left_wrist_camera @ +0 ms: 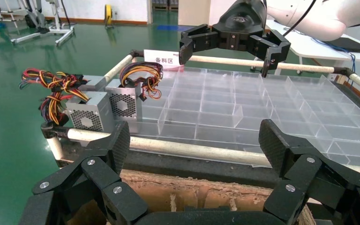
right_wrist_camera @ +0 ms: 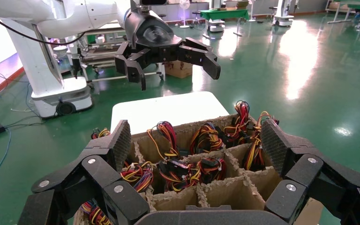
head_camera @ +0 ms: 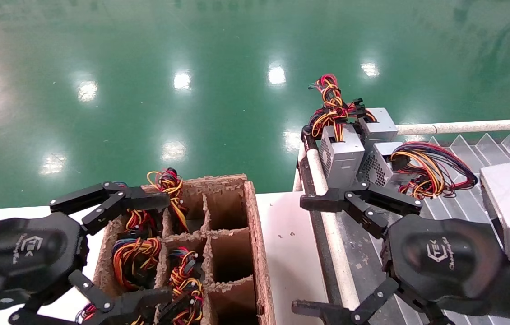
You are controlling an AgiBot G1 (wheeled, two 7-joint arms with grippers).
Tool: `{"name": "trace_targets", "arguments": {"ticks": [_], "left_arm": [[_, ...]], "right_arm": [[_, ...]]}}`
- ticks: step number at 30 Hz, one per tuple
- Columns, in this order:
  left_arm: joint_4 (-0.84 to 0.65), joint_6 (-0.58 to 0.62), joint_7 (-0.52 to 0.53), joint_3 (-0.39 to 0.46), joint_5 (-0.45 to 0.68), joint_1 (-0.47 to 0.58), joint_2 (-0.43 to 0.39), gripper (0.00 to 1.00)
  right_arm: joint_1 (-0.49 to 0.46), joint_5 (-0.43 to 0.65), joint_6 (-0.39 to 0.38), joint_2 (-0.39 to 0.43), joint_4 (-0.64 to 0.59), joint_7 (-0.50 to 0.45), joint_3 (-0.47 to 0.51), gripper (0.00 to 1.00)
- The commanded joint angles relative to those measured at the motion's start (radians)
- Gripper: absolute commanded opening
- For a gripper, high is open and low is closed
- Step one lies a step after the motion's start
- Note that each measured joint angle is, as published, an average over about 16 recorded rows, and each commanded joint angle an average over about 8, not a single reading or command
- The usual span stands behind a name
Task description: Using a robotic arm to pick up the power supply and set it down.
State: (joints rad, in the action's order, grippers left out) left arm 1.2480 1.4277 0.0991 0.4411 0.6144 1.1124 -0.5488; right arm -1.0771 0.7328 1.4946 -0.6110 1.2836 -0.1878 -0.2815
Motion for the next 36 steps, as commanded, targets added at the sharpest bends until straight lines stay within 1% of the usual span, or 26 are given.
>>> {"name": "trace_targets", "arguments": {"ticks": [1,26,27,34,35,36], "left_arm": [[0.0,0.0,0.0,0.0,0.0,0.0,0.0,1.0],[0.0,0.0,0.0,0.0,0.0,0.0,0.0,1.0],[0.0,0.0,0.0,0.0,0.0,0.0,0.0,0.92],[0.0,0.0,0.0,0.0,0.0,0.0,0.0,0.05],[0.0,0.0,0.0,0.0,0.0,0.0,0.0,0.0],[0.0,0.0,0.0,0.0,0.0,0.0,0.0,0.0]], "right_arm": [[0.0,0.0,0.0,0.0,0.0,0.0,0.0,1.0],[0.0,0.0,0.0,0.0,0.0,0.0,0.0,1.0],[0.0,0.0,0.0,0.0,0.0,0.0,0.0,1.0],[0.0,0.0,0.0,0.0,0.0,0.0,0.0,1.0],[0.0,0.0,0.0,0.0,0.0,0.0,0.0,1.0],[0.0,0.0,0.0,0.0,0.0,0.0,0.0,1.0]]}}
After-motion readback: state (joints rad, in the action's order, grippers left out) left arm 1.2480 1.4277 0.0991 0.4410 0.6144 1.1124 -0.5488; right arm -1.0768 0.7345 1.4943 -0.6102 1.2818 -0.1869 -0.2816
